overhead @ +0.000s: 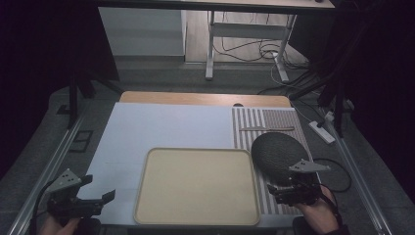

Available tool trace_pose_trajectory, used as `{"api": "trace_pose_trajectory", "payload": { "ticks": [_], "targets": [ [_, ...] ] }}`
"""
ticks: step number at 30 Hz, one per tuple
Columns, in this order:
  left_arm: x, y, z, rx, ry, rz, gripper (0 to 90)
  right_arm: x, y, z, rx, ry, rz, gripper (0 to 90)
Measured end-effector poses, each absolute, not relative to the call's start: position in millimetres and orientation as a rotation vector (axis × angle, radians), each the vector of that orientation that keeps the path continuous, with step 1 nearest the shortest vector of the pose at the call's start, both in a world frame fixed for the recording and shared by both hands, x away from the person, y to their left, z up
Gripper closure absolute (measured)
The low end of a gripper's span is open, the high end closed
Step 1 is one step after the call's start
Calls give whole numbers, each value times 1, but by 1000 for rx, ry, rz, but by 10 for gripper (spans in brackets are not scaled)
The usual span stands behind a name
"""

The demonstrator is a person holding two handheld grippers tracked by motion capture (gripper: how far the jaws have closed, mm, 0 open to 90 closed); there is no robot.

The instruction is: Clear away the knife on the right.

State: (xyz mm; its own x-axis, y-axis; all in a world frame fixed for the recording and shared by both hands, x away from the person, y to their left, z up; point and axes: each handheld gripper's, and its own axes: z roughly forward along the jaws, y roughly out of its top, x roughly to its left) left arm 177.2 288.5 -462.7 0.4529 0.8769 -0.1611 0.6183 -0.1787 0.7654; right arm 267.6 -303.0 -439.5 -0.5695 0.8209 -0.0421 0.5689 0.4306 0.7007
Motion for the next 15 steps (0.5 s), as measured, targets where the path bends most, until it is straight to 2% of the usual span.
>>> {"api": "trace_pose_trajectory", "payload": {
  "ticks": [15],
  "targets": [
    [178, 288, -463, 1904, 1256, 402, 22, 285, -297, -442, 1154, 2329, 931, 0]
  ]
}}
